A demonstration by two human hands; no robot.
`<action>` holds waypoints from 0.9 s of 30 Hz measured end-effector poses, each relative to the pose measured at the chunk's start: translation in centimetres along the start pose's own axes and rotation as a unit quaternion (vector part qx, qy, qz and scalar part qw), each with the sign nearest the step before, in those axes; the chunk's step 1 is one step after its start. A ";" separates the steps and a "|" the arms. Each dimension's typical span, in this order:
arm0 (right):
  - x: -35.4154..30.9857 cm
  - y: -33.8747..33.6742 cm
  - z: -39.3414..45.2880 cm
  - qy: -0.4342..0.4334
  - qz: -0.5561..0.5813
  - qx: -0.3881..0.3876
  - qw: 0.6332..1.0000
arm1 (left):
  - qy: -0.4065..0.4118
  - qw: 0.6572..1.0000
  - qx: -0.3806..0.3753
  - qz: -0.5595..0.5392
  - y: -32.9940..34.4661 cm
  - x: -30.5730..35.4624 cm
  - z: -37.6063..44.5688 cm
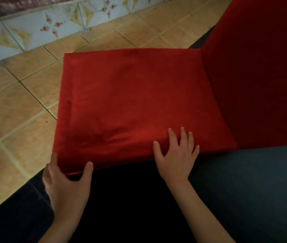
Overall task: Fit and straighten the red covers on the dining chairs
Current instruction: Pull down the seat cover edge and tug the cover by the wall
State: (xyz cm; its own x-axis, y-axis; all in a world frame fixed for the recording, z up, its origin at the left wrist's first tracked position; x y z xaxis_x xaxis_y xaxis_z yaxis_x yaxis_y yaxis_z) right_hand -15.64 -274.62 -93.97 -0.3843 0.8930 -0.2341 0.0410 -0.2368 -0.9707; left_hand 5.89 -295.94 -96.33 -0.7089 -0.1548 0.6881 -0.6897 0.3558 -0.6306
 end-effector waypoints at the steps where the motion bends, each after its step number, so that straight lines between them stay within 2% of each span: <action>1: 0.3 -0.2 -0.1 0.008 0.006 0.010 1.000 | -0.011 1.000 -0.003 -0.009 0.1 -0.3 -0.8; 4: 1.6 -1.4 -0.8 0.058 0.029 0.077 0.995 | -0.075 0.995 -0.044 -0.057 1.5 -1.4 -3.2; 7: 4.0 -2.2 -1.6 0.148 0.079 0.127 0.978 | -0.122 0.983 -0.082 -0.113 3.4 -1.1 -4.0; 10: 6.1 -1.8 -1.6 0.220 0.126 0.112 0.961 | -0.175 0.970 -0.062 -0.156 4.6 -0.3 -3.4; 14: 6.4 -0.3 -0.4 0.274 0.215 0.076 0.934 | -0.236 0.951 -0.049 -0.194 6.7 1.0 -3.7; 18: 5.5 0.7 0.8 0.310 0.245 0.078 0.916 | -0.302 0.925 -0.008 -0.232 8.4 2.6 -3.5; 21: 5.8 1.4 1.3 0.372 0.277 0.092 0.881 | -0.360 0.908 0.022 -0.212 8.8 2.9 -3.3; 24: 6.3 2.1 1.4 0.452 0.336 0.104 0.820 | -0.357 0.909 0.032 -0.212 9.1 2.9 -3.2; 27: 6.6 2.2 1.1 0.459 0.372 0.138 0.795 | -0.361 0.897 0.005 -0.255 9.8 2.2 -3.0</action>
State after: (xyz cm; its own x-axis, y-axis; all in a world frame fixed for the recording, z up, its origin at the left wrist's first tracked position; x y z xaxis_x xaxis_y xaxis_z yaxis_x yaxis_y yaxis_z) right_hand -19.11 -269.68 -97.54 0.4925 0.3383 -0.8019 -0.3109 -0.7922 -0.5251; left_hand -1.94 -290.04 -99.93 -0.2095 -0.8528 0.4783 -0.9500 0.0617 -0.3062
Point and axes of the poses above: each hand's wrist, its own z-axis towards the middle knuckle, its own y-axis out of the palm, x = y × z, the point moved 7 cm from there along z, towards the middle knuckle, and after that the axes turned 9 degrees about -y, right-handed, at the moved point
